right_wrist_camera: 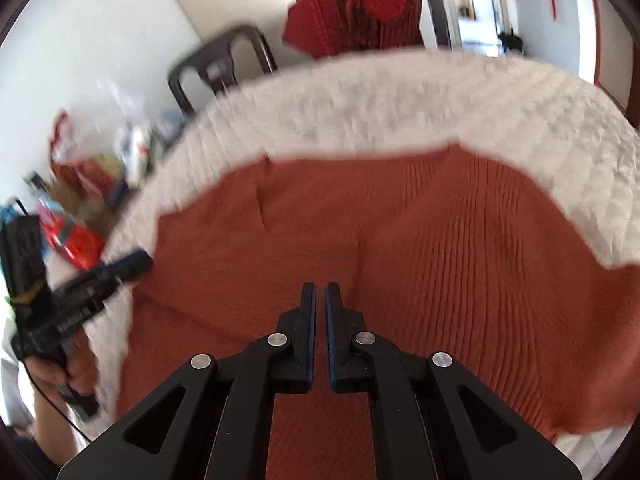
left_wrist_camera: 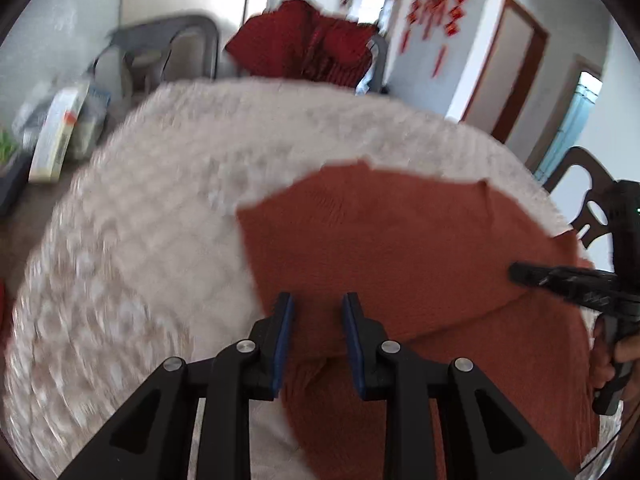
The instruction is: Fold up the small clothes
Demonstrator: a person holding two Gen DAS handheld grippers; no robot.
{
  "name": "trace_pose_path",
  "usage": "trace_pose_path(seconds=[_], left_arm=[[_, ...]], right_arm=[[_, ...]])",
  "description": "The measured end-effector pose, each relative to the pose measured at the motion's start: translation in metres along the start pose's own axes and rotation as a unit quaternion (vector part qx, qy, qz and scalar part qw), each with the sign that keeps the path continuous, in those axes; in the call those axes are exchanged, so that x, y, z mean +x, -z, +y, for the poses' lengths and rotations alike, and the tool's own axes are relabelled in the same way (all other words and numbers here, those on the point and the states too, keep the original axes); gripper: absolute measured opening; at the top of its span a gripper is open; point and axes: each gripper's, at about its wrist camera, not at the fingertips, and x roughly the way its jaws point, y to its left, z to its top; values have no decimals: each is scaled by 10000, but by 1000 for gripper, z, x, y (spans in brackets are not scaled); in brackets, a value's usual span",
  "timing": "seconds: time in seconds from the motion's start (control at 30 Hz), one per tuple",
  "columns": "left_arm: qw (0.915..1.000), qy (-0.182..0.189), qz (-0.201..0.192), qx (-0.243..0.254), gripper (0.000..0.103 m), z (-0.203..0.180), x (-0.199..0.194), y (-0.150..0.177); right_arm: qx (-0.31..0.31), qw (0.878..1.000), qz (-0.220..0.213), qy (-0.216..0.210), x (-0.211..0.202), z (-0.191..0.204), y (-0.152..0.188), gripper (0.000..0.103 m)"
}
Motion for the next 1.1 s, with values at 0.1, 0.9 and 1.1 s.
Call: trace_pose_path(seconds=[0.1,0.9,1.1], left_arm=[[9994,164,-288,1,28,-1,-23,7],[9987,147,-480,33,42,-35,-80,45],[9985,271,-457,122,42,-49,-68,40]], right_arm=[[-93,9996,-255,-52,-21,6,9,5],[1662,9774,-1189,548,-134,-101,101,41],[2752,9472,-1431,815,-147,-152,112,42]])
